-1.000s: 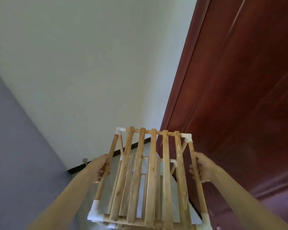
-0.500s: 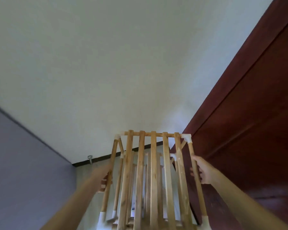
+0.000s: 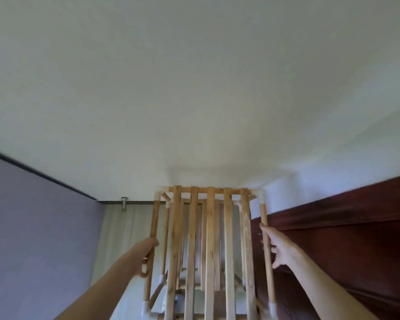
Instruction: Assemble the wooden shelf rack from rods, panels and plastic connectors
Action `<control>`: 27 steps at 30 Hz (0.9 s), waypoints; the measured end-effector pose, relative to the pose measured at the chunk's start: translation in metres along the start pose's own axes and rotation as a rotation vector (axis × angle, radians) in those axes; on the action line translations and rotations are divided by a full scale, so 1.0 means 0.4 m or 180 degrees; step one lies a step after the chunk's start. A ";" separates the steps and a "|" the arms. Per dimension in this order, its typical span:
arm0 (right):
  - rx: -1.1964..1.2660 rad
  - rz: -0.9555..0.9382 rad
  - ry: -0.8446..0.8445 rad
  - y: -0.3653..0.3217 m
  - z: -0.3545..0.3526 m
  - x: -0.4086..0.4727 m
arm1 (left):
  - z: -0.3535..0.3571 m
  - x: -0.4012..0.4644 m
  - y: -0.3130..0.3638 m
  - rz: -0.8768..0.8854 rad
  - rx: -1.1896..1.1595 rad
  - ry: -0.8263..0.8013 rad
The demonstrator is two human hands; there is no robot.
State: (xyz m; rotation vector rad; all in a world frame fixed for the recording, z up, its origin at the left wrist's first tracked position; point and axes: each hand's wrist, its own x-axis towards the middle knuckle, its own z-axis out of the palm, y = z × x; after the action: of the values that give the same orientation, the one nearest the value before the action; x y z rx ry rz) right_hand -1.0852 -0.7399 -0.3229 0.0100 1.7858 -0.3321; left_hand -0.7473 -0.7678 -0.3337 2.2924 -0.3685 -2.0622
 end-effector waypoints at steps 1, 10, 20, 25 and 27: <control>-0.0028 0.0001 -0.0012 -0.020 0.003 0.032 | 0.011 0.026 0.004 -0.0033 -0.0096 0.0002; 0.0114 0.0144 -0.0063 -0.102 0.020 0.248 | 0.078 0.188 0.053 -0.0026 -0.0557 0.0042; 0.0219 -0.0048 -0.0267 -0.128 -0.002 0.315 | 0.096 0.219 0.105 0.0053 -0.0383 0.0152; 0.0023 -0.0355 -0.0375 -0.134 -0.002 0.274 | 0.101 0.196 0.089 0.0493 -0.0477 0.0266; -0.0126 -0.0649 -0.0427 -0.139 0.001 0.234 | 0.123 0.160 0.096 0.0694 -0.0308 0.0306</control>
State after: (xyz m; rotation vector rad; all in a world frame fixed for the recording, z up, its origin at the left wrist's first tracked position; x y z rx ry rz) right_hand -1.1176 -0.8092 -0.4004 -0.2190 1.6628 -0.4331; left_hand -0.7958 -0.8116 -0.3950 2.1775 -0.4793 -1.8198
